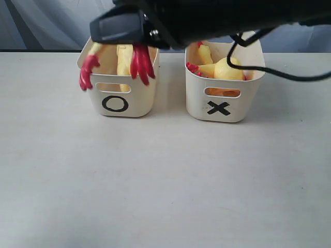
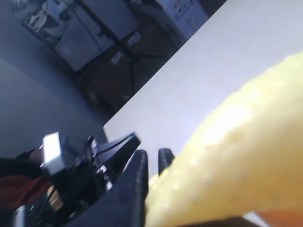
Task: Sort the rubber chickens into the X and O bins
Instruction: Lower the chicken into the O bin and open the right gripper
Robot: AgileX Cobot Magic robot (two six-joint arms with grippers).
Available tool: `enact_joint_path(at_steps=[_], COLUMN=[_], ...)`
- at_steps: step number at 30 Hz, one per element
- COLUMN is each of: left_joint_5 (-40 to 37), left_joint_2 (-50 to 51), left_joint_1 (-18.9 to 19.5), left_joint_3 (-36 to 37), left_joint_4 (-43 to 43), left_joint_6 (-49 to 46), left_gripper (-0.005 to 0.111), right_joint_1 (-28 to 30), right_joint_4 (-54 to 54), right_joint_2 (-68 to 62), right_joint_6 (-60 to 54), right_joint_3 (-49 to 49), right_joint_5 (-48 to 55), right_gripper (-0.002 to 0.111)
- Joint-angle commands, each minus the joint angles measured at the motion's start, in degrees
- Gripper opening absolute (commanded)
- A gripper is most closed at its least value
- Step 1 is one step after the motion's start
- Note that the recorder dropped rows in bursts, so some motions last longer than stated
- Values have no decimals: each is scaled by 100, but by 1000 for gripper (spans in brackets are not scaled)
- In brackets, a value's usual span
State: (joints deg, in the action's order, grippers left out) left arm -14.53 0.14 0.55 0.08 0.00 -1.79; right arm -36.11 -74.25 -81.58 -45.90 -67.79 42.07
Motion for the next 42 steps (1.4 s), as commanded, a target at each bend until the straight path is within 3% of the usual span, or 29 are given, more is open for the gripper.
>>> enact_joint_path(at_steps=[1, 18, 23, 42], left_joint_5=[48, 48, 48, 48], left_joint_2=[-14, -14, -14, -14], left_joint_1=[-12, -12, -12, -12], left_joint_3=[-8, -8, -8, -8], left_joint_4=[0, 0, 0, 0], left_joint_6=[24, 24, 24, 24], left_gripper=[0, 0, 0, 0], right_joint_1=[1, 13, 13, 13], right_joint_4=[-128, -128, -128, -65], right_joint_2=[-565, -3336, -3832, -4964], right_joint_6=[-266, -356, -356, -356], right_joint_3=[-720, -3339, -3416, -3416], right_joint_5=[-1014, -2813, -3311, -3349], right_gripper=[-1, -1, -1, -1])
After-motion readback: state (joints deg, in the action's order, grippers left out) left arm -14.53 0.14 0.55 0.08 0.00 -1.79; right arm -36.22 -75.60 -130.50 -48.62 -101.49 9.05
